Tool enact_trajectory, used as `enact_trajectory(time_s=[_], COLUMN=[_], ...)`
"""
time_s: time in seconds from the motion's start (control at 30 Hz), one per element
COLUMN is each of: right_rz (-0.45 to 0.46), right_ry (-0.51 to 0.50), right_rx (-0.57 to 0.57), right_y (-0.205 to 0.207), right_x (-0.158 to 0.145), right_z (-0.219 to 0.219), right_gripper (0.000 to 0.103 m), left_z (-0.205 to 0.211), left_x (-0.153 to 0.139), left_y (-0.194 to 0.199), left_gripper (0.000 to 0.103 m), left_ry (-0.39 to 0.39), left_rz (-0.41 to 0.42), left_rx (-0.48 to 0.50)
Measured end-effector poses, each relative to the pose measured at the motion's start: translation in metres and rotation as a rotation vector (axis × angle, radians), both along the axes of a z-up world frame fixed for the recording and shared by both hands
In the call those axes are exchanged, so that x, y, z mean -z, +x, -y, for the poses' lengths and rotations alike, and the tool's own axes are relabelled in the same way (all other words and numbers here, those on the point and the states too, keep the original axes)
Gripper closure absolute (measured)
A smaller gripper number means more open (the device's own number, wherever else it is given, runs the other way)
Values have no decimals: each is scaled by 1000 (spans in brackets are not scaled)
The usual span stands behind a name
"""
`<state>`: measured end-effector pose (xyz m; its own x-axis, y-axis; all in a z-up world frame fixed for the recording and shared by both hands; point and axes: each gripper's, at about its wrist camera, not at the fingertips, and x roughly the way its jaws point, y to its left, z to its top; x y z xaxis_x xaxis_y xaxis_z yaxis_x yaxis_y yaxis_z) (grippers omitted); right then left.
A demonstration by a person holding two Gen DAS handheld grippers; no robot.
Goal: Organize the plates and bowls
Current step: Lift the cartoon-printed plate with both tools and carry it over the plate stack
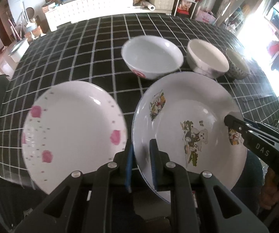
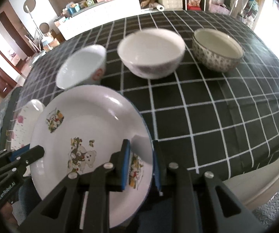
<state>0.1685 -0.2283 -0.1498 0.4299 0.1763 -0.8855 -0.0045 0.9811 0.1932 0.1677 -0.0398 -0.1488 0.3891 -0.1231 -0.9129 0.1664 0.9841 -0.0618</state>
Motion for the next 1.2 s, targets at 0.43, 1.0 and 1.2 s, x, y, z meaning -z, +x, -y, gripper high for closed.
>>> enact_trajectory(time_s=[0.43, 1.0, 1.2], right_rz=[51, -6, -11], right_ry=[-4, -59, -74], right_rx=[-118, -265, -272], right_y=[3, 24, 27], right_x=[-23, 2, 7], right_z=[-87, -189, -192], right_gripper=[77, 77, 77], left_z=[-95, -181, -182], left_x=[-31, -6, 6], left_y=[-9, 0, 4], left_gripper=[89, 89, 89], left_ry=[-1, 8, 15], left_rz=[51, -2, -20], left_rx=[-134, -259, -270])
